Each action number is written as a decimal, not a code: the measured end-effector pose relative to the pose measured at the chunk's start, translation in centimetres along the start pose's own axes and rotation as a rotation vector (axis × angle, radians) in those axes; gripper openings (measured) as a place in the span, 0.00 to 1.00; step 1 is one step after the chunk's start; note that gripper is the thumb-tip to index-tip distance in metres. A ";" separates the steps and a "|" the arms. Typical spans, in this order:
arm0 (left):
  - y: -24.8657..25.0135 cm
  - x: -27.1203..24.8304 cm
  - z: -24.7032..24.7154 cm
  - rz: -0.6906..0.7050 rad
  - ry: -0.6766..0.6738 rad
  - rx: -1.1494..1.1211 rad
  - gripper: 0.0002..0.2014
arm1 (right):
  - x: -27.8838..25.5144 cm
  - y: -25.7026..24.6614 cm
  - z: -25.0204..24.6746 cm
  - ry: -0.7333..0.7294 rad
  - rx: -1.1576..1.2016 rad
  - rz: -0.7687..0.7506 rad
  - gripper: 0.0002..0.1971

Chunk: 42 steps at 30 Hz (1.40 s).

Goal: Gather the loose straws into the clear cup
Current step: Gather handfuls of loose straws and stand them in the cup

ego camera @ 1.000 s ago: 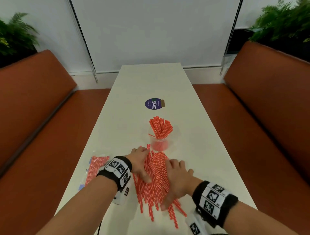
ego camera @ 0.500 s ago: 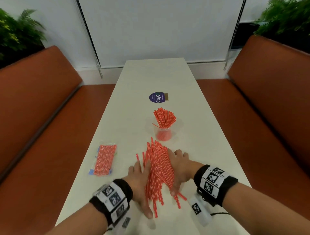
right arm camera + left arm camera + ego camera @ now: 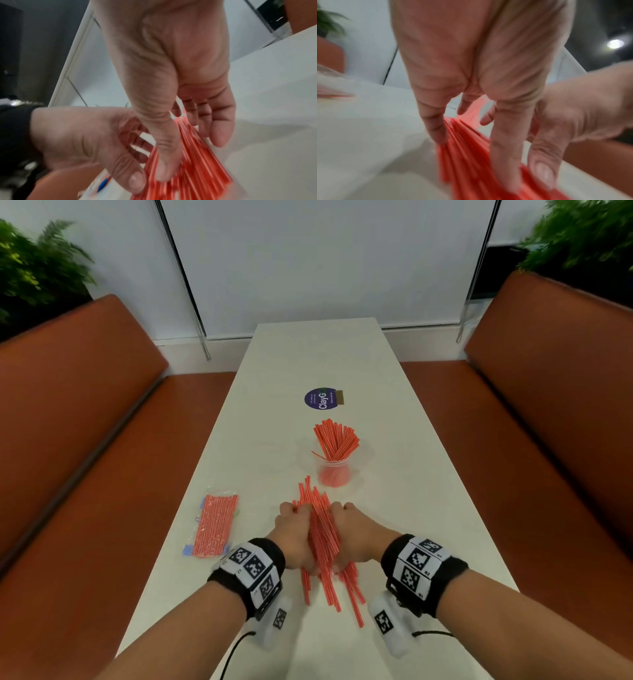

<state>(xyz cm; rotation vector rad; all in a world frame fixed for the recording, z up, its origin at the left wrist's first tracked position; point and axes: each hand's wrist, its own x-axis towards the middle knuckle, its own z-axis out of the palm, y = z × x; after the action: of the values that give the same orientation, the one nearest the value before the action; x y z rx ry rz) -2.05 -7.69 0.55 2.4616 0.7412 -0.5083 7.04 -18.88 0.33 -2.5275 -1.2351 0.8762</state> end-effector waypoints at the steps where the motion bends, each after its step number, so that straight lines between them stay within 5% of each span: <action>1: -0.2 0.2 -0.3 -0.045 0.009 -0.053 0.48 | -0.1 0.2 -0.5 0.008 0.059 0.040 0.49; 5: -0.5 1.4 -0.3 -0.306 0.093 -0.134 0.26 | 0.3 0.3 -1.5 0.037 -0.013 0.189 0.32; 10: 1.6 2.3 0.4 -0.246 0.068 -0.044 0.18 | 2.5 -2.0 0.8 0.082 -0.128 0.209 0.21; 22: 2.1 4.5 0.3 -0.273 0.122 -0.995 0.20 | 4.5 -2.1 1.4 0.136 0.319 0.065 0.17; 27: 2.5 3.7 -0.9 -0.345 0.140 -1.292 0.12 | 4.5 -1.9 0.8 0.189 0.602 0.035 0.15; 42: 3.0 3.2 -0.9 -0.253 0.254 -1.443 0.14 | 4.8 -1.9 -1.3 0.261 0.569 -0.036 0.14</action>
<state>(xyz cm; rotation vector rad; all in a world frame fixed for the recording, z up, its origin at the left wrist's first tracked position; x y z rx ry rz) 2.45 -8.08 0.77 1.0757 1.0084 0.2570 8.83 -13.90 0.10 -2.0721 -0.8048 0.7295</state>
